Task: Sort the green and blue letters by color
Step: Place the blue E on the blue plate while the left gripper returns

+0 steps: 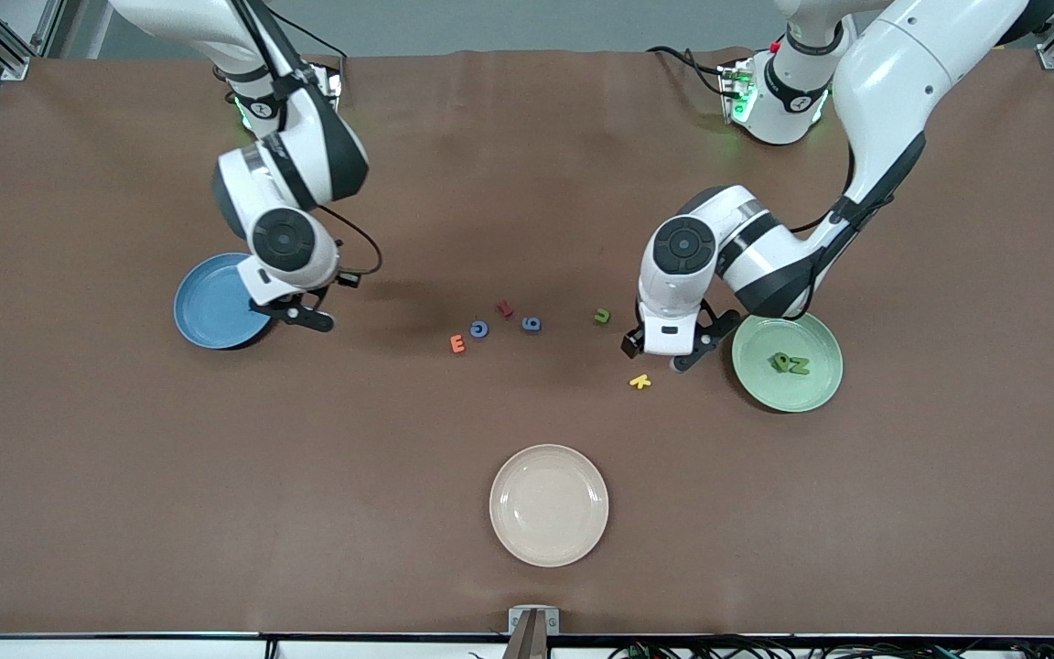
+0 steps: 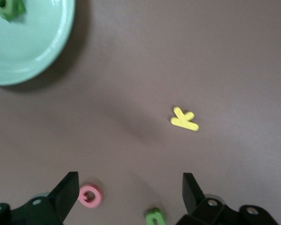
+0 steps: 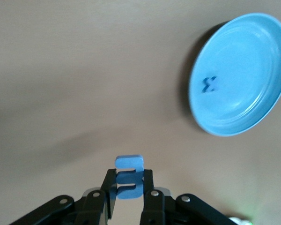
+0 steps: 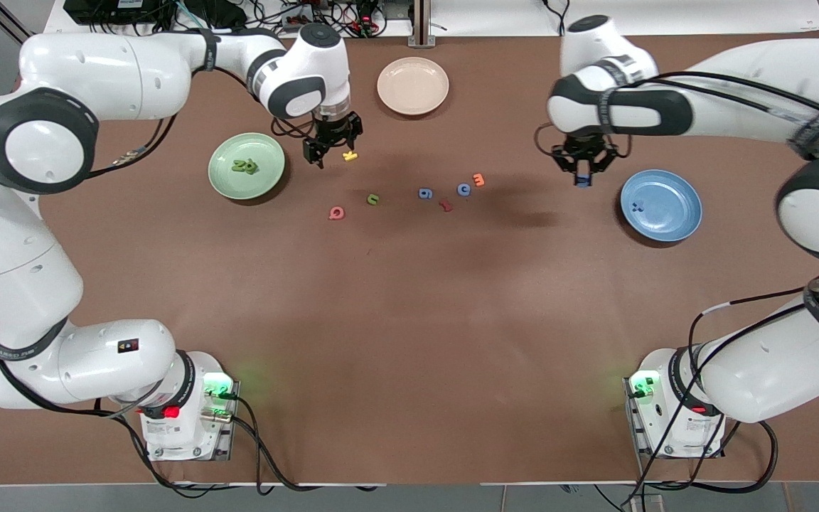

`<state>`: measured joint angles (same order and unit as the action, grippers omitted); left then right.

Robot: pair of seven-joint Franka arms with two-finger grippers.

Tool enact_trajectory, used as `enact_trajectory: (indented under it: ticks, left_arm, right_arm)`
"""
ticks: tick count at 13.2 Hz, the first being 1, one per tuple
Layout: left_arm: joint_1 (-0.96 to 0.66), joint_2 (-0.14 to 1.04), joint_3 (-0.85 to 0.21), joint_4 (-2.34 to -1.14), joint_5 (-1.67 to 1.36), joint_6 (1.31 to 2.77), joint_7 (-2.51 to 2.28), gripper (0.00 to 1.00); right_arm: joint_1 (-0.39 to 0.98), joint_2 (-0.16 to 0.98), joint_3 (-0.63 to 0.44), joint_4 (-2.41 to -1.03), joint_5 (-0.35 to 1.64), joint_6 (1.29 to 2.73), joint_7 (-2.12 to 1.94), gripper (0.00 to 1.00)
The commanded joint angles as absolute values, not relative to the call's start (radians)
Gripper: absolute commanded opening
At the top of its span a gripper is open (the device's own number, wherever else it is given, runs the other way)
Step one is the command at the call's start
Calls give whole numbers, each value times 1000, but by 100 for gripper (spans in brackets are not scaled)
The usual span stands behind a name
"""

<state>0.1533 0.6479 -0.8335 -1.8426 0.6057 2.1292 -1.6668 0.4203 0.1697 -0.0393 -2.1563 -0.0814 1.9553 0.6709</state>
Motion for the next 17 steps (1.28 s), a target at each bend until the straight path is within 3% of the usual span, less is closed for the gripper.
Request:
enact_trajectory:
  ticks: [1,6,7,8,9,10,17]
  left_arm:
    - [112,686,-831,-1783,604,2123,-1719,96]
    - [26,724,-825,-1720,597,2125,-1831,93]
    - [11,727,-819,-1709,597,2126,-1848,93]
    - [-12,733,-805,-1698,597,2126,-1861,93]
    - [-32,735,-790,-1697,595,2128,-1868,92]
    - [-52,736,-775,-1697,594,2129,-1881,92]
    - [-181,814,-715,-1589,594,2132,-1997,92]
  right_arm:
    - [310,55,-26,-2331,-103,2070,537,0]
    - [76,38,-25,-2407,-155,2174,229,1]
    - [34,40,-26,-2407,-155,2174,165,8]
    - [-1,41,-25,-2407,-155,2174,132,35]
    - [-20,41,-25,-2407,-155,2174,114,79]
    - [-29,41,-25,-2407,-155,2174,110,100]
    - [6,41,-15,-2395,-143,2161,144,100]
